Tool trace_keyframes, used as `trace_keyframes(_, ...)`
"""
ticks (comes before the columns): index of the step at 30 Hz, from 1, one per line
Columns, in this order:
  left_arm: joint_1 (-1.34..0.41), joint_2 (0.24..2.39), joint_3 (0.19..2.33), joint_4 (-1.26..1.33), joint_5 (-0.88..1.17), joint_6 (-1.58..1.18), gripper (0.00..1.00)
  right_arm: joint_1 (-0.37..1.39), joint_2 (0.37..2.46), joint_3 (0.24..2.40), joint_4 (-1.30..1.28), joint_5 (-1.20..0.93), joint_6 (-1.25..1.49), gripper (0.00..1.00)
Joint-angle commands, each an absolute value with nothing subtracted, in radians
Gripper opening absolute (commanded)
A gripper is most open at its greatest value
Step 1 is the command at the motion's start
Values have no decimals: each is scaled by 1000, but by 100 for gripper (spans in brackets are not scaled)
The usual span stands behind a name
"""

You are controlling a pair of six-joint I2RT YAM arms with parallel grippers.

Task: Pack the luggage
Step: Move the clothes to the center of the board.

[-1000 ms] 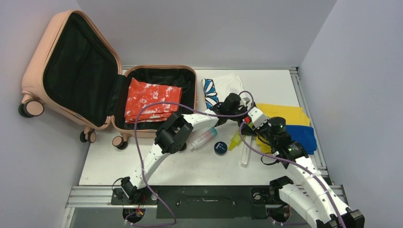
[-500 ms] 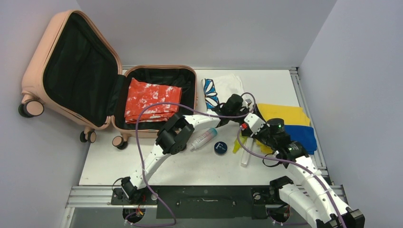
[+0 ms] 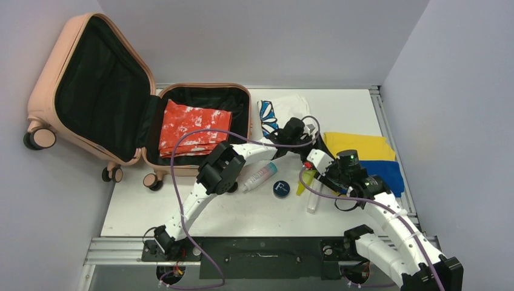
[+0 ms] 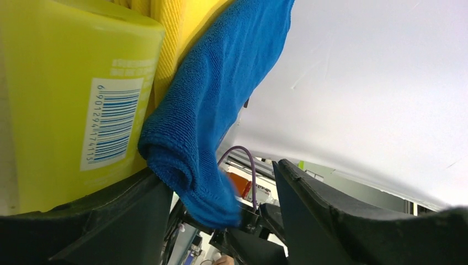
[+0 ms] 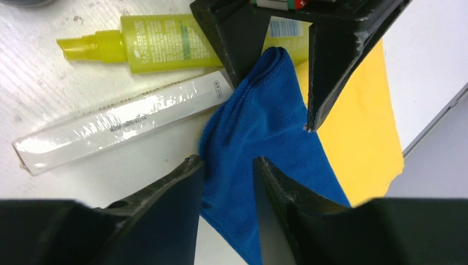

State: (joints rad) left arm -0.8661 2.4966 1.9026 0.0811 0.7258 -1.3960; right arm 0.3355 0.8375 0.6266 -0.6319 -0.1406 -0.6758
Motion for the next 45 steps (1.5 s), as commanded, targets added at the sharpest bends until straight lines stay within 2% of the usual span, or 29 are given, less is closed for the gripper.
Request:
trace_keyframes(1,-863,2444,1899,62,712,-1357,65,344,853,624,-616,-167,-686,55)
trace_keyframes(3,-865,2447,1900,65,713,-1357,61,346,852,627,-610,-170,-680,79)
trace_keyframes(5,-865,2452,1902,71,716,-1361,54,346,849,633,-606,-171,-673,89)
trace_keyframes(8,-869,2459,1902,81,723,-1362,45,346,839,643,-591,-153,-654,99)
trace_keyframes(10,-870,2463,1899,85,725,-1362,38,343,825,647,-560,-112,-632,91)
trace_keyframes(12,-871,2464,1898,89,728,-1359,32,327,804,657,-536,-81,-615,90)
trace_keyframes(18,-868,2465,1899,86,729,-1344,0,284,762,707,-449,37,-537,90)
trace_keyframes(23,-839,2447,1976,-16,710,-1220,0,232,781,739,-391,146,-484,90)
trace_keyframes(31,-762,2485,2351,-392,520,-703,0,184,807,739,-327,224,-451,90)
trace_keyframes(40,-658,2555,2464,-554,312,-411,0,101,854,744,-314,234,-444,90)
trace_keyframes(45,-572,2581,2504,-557,197,-350,0,100,855,738,-315,225,-435,90)
